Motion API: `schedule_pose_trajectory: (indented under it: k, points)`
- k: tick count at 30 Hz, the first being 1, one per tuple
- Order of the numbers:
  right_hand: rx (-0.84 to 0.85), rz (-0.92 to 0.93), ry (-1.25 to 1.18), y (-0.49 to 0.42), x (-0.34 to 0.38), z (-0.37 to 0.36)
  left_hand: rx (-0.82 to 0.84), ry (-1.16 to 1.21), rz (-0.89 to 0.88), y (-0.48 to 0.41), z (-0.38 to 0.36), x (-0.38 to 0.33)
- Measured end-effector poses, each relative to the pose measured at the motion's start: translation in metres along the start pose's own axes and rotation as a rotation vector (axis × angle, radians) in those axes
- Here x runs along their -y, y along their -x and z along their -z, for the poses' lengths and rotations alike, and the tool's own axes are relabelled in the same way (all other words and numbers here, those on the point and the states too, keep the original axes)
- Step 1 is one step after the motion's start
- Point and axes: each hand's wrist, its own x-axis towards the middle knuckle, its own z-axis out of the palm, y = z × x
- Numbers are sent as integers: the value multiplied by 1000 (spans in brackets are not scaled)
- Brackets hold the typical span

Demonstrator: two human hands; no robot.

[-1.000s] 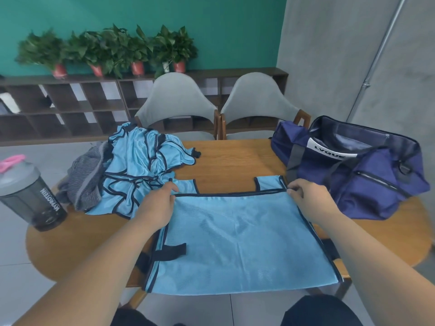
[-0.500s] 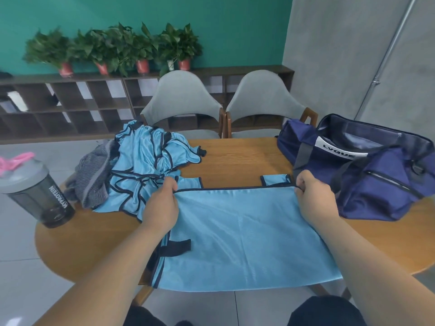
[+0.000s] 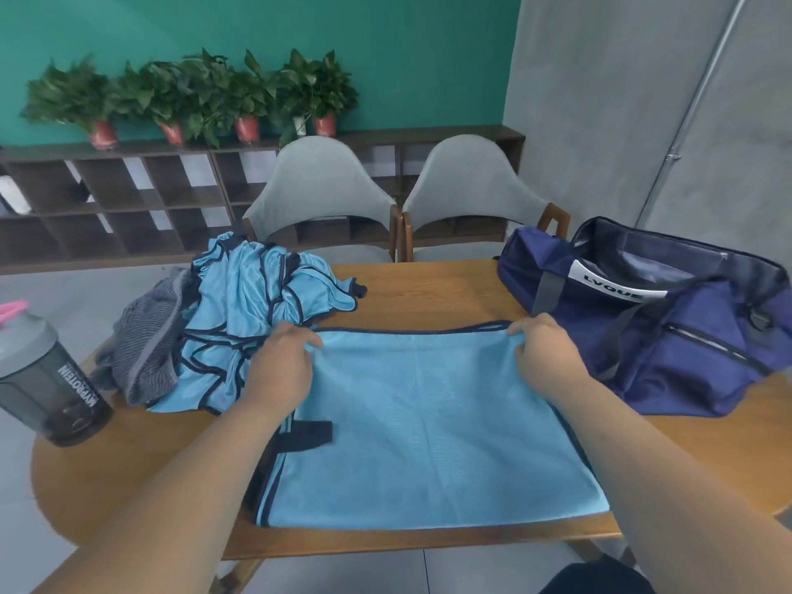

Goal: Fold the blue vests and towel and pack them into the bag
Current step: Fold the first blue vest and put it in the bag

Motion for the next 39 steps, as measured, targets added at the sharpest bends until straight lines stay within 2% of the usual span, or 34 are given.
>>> schedule_pose_trajectory:
  k: [2, 3, 5, 10, 12, 15, 17, 19, 21, 22, 24, 25, 27, 31, 39]
  points:
    - [123, -27, 100, -5, -4, -12, 218, -85, 24, -4, -9, 2]
    - [154, -33, 142, -5, -7, -18, 268, -140, 19, -3, -14, 3]
    - [140, -52, 171, 1, -8, -26, 227, -210, -11, 2, -24, 6]
    - [-34, -41, 176, -3, -6, -28, -3, -204, -71, -8, -23, 9]
    - [-30, -47, 211, -8, -4, -28, 21, -219, -65, -17, -21, 6]
    - [40, -55, 382, -7, -2, -29, 199, -363, -66, -22, -24, 0]
    - [-23, -44, 526, -1, 1, -29, 259, -474, -42, -18, -27, -6]
    - [-152, -5, 625, 8, 11, -31, 183, -591, -29, -11, -28, -20]
    - [-215, 92, 541, 18, 31, -42, 87, -560, -61, -3, -31, -45]
    - [-187, 146, 462, 25, 44, -53, 84, -487, -117, 3, -36, -59]
    - [-88, 218, 302, 41, 64, -78, 180, -343, -239, 22, -56, -81]
    - [-46, 215, 245, 46, 68, -88, 251, -311, -243, 30, -66, -86]
    - [8, 171, 206, 48, 63, -93, 331, -319, -141, 38, -77, -79]
    - [93, 32, 291, 32, 27, -69, 366, -347, 99, 34, -71, -54]
    - [78, 68, 293, 67, 9, -48, 384, -334, 179, 82, -62, -72]
